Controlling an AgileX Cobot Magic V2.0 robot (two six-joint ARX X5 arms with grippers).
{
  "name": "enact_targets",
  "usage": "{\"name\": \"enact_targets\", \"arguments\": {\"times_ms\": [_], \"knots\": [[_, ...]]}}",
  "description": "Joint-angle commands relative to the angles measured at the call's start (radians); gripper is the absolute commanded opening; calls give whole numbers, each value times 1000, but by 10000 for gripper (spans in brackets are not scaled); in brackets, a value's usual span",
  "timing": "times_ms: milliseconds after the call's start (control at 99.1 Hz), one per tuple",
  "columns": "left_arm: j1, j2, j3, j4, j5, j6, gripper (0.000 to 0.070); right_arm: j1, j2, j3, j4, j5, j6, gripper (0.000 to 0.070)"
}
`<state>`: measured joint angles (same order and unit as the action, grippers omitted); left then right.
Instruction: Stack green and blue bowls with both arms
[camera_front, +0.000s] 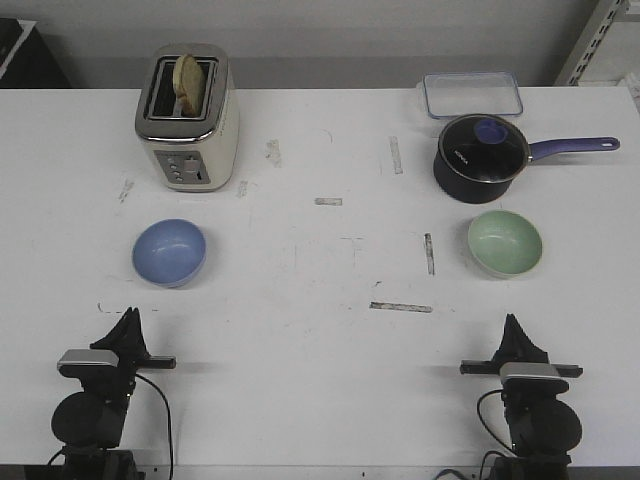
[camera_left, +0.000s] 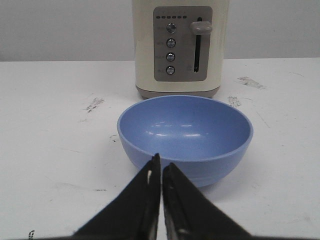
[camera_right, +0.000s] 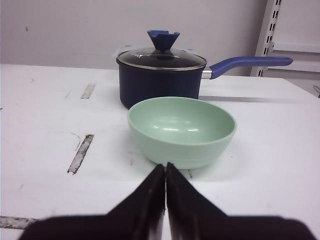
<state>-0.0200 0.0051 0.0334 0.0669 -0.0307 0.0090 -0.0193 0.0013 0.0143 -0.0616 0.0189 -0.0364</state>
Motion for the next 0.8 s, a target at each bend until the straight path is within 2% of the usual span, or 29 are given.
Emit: {"name": "enact_targets", "arguments": {"times_ms": [0, 434, 515, 666, 787], "knots": [[1, -1, -21, 16, -3, -3, 1, 2, 0, -2, 14, 0, 14, 0], [1, -1, -21, 9, -3, -2, 1, 0, 0, -2, 24, 13, 17, 0], [1, -1, -21, 9, -3, -2, 1, 0, 0, -2, 97, 14, 17, 0], [1, -1, -21, 9, -3, -2, 1, 0, 2, 42, 332, 26, 38, 0], [1, -1, -21, 8, -3, -2, 1, 0, 67, 194, 357, 41, 66, 0]]}}
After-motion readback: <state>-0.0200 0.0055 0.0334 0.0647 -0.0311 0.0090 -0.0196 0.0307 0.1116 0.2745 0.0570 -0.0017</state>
